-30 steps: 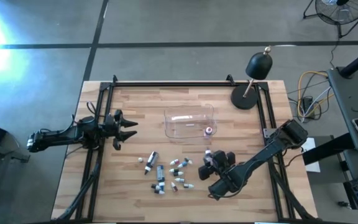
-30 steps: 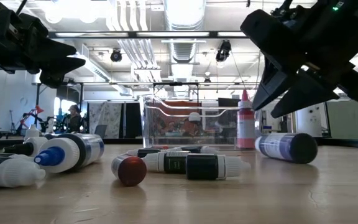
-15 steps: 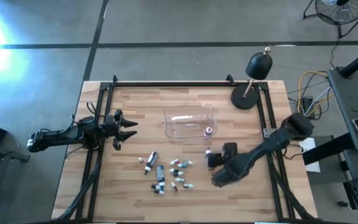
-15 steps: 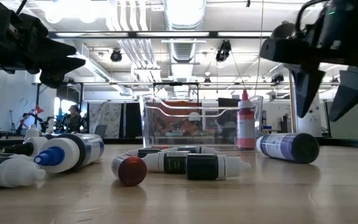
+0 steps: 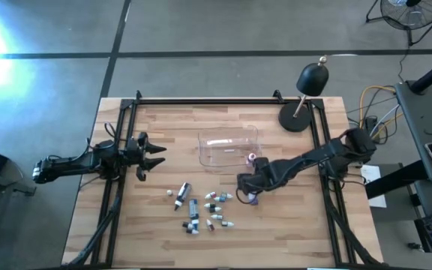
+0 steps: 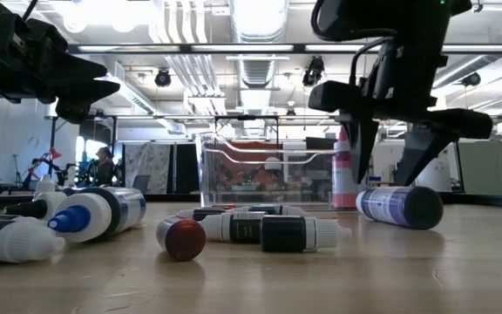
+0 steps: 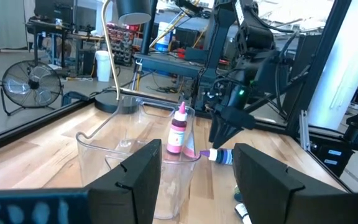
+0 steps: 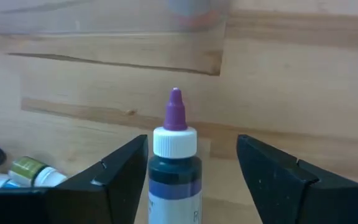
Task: Pick & Place food coloring
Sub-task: Put the large violet food coloring bottle into the transparent bin
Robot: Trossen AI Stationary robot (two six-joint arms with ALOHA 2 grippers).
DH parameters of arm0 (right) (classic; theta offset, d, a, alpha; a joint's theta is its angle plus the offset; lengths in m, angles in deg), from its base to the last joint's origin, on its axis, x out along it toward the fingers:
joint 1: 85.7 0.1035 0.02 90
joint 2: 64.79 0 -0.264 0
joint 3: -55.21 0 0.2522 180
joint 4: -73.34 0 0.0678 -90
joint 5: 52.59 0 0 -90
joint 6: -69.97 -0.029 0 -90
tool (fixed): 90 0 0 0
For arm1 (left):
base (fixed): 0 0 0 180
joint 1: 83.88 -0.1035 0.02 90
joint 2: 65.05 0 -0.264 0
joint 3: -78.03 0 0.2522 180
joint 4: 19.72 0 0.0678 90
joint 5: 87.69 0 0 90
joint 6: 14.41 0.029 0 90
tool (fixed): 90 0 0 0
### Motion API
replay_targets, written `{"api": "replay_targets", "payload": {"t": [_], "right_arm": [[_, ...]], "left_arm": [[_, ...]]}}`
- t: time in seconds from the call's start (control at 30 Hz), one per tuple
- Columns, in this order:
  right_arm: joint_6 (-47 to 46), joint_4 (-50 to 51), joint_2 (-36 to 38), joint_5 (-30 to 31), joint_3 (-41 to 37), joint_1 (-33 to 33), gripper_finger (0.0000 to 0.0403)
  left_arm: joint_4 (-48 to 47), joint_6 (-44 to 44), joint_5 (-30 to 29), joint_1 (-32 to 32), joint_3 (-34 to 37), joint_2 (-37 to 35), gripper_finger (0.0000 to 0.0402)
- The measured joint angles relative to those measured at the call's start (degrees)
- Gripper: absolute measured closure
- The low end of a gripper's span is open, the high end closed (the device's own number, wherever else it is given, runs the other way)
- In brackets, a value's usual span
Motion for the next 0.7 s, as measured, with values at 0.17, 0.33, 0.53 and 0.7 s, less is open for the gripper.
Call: {"api": "replay_targets", "payload": {"t": [0.17, 0.33, 0.53, 0.7], "right_arm": [[3.6, -0.5, -0.6, -1.3, -0.1, -1.6, 0.0172], [5.9, -3.1, -1.7, -4.1, -0.4, -3.0, 0.0178], [6.8, -4.6, -3.6, -5.2, -0.3, -3.3, 0.0179], [7.1, -4.6, -4.0, -6.6, -0.1, -3.3, 0.0179]], "left_arm": [[0.0, 0.0, 0.0, 0.0, 0.0, 0.0, 0.0229], [0.0, 0.0, 0.0, 0.0, 0.0, 0.0, 0.0229], [0.0, 0.0, 0.0, 0.0, 0.0, 0.0, 0.0229], [0.0, 0.0, 0.0, 0.0, 0.0, 0.0, 0.0229]]}}
